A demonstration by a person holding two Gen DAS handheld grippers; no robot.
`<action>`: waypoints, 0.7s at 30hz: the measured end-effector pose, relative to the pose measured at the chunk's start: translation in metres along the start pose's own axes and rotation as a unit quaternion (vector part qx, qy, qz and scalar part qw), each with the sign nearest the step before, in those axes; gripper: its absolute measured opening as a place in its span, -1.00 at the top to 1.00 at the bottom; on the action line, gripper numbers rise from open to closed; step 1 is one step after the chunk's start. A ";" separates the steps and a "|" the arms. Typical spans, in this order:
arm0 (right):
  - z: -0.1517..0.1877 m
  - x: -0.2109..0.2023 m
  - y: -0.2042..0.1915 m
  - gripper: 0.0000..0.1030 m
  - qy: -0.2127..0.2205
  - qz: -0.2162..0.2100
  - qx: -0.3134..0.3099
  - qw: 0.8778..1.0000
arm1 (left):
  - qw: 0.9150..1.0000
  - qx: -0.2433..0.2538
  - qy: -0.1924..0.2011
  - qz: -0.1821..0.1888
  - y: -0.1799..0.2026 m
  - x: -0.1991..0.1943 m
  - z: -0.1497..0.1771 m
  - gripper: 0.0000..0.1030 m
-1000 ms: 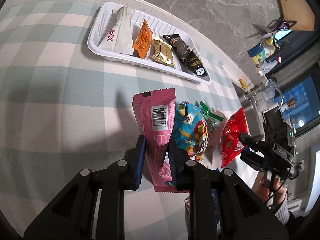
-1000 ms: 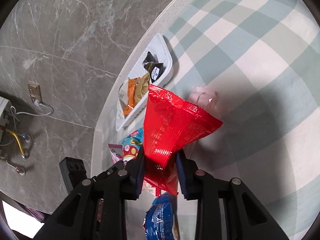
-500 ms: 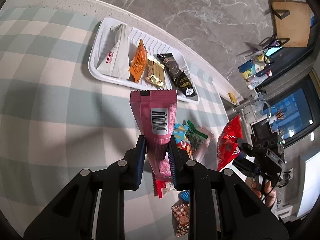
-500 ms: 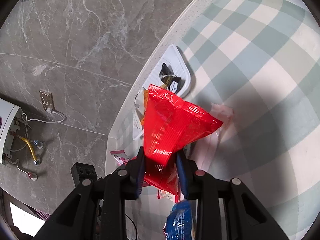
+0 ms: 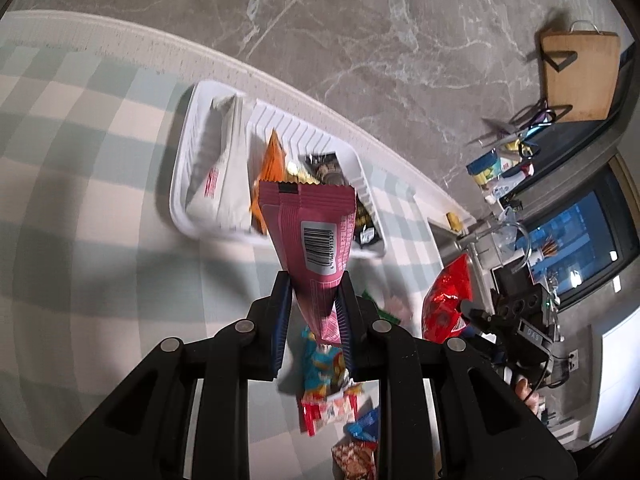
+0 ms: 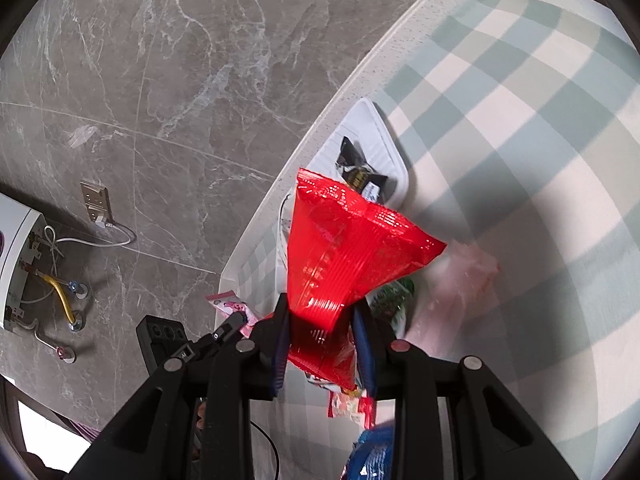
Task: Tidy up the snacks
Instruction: 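Carry the pink bar and red bag over the white tray with both tools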
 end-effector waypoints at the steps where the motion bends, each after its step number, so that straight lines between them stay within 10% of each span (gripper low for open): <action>1: -0.002 0.002 -0.002 0.39 -0.001 0.000 -0.002 1.000 | 1.000 0.000 0.002 0.000 0.001 0.001 -0.003 0.61; 21: -0.047 0.085 -0.023 0.39 -0.044 0.012 -0.059 0.997 | 1.000 0.008 -0.005 -0.014 -0.005 0.060 -0.067 0.61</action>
Point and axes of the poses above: each gripper's, at about its wrist camera, not at the fingertips, and x roughly the way its jaws point, y to its right, z to its underside, the point moved 10 cm from there along x, roughly the way its jaws point, and after that the axes turned 9 degrees about y, right-handed, at the moved point
